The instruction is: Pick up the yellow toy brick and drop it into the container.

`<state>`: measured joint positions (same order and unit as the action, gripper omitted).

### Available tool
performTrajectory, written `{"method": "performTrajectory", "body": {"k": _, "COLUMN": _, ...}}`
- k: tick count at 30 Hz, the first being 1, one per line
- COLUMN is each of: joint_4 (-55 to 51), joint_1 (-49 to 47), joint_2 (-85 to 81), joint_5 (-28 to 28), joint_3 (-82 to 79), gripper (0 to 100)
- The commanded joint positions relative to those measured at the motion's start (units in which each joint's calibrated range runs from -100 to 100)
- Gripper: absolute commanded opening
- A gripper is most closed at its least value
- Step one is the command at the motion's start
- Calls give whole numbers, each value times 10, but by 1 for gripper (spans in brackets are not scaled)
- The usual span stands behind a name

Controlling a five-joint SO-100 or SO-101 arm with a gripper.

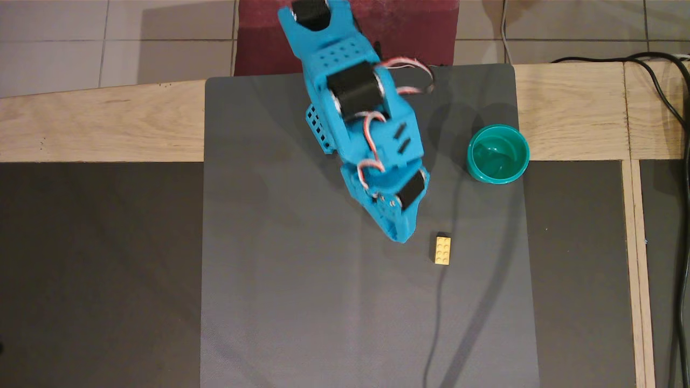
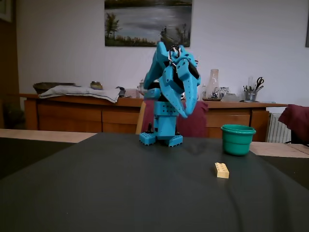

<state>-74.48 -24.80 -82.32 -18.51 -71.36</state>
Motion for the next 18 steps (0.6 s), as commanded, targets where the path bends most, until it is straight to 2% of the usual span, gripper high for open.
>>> {"method": "performTrajectory", "body": {"k": 1, "joint_4": 12, "joint_1": -2, "joint_2": 106, "joint_5": -7, "joint_3": 69, "gripper": 0}}
{"method": "performTrajectory", "body": {"k": 10, "joint_4": -5, "joint_1": -13, "joint_2": 354, "joint_5": -30, "joint_3": 218, "gripper": 0}}
{"method": "performTrajectory", "body": {"k": 18, "joint_4": -8, "joint_1": -116, "joint_2": 514, "joint_5": -30, "joint_3": 235, "gripper": 0}}
